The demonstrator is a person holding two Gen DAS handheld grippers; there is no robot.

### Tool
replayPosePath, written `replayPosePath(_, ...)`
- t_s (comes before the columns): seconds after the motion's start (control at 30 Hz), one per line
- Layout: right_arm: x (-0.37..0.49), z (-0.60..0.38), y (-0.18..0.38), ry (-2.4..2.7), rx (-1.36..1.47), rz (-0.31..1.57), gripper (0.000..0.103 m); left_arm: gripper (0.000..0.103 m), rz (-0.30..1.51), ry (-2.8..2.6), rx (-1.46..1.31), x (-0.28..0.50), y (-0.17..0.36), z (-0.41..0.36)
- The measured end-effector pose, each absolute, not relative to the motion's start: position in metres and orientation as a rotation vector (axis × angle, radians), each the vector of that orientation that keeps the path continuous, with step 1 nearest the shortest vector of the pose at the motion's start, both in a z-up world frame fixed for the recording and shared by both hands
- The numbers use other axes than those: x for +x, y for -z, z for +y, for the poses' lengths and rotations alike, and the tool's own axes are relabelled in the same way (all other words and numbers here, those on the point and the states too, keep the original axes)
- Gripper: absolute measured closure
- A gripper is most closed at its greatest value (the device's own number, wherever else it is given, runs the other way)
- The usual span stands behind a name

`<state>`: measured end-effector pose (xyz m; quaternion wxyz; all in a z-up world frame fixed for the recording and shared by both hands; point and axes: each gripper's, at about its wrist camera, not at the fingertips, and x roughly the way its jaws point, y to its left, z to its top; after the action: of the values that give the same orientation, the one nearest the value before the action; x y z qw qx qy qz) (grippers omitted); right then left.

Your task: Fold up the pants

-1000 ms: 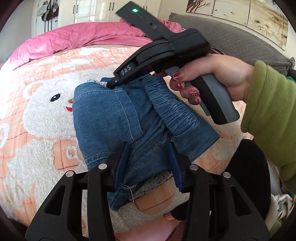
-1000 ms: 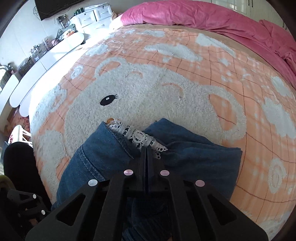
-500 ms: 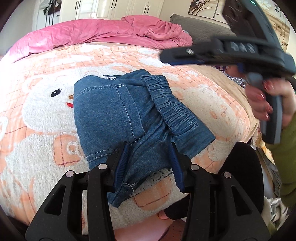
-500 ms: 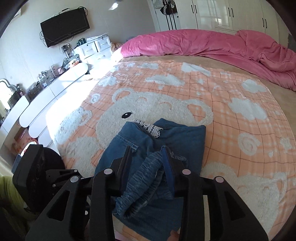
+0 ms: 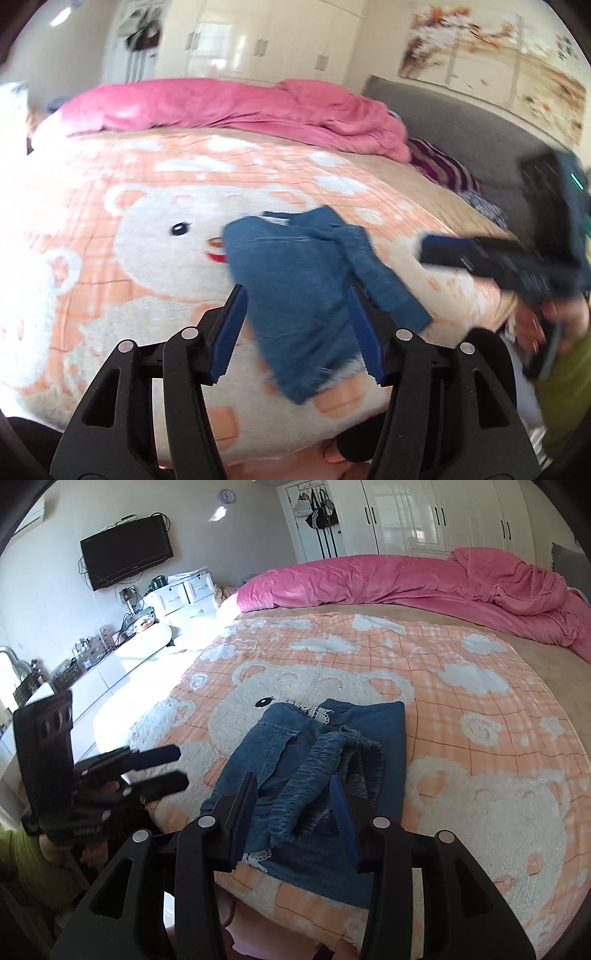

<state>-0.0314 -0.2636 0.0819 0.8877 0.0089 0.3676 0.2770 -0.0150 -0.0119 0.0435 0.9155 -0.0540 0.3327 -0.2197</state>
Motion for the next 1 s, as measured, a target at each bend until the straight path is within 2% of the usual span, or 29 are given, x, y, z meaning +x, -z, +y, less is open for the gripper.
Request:
replayPosePath(0.17,-0.059,-0.229,-0.075,-0.673,-0.125,0.724,0.063,0.054,0.784,0.374,-0.144,0.017,-0.040,-0.001)
replayPosePath(0.33,-0.073,-0.186,-0.052,-0.699,-0.439,0.698,0.063,0.054,0.870,0.393,-0.129,0.048,-0.041,-0.010)
replayPosePath(0.47,-0.072,-0.165,-0.036,-0.680,-0.621,0.668,0.063,0.060,0.974,0.455,-0.111,0.074,-0.021,-0.033)
replayPosePath(0.5,-0.070,-0.162,-0.030,-0.659,-0.666,0.663,0.065,0.060,0.988,0.449,-0.095,0.079,-0.015,-0.040)
replayPosePath(0.53,-0.069,-0.161,-0.026,-0.656,-0.681,0.664,0.071,0.060,0.999,0.438,-0.085,0.084,-0.010,-0.043)
replayPosePath(0.57,-0.067,-0.163,-0.024,-0.675,-0.663,0.671,0.090,0.060,1.007,0.430,-0.078,0.088,-0.005,-0.045)
replayPosePath(0.6,-0.064,-0.167,-0.024,-0.701,-0.615,0.683,0.097,0.060,1.015,0.423,-0.080,0.091,0.000,-0.045)
replayPosePath(0.73,-0.063,-0.192,-0.024,-0.767,-0.440,0.735,0.098,0.059,1.017,0.424,-0.100,0.096,0.007,-0.041)
replayPosePath(1.0,-0.056,-0.205,0.008,-0.747,-0.345,0.802,0.099,0.057,0.984,0.413,-0.067,0.095,0.007,-0.045)
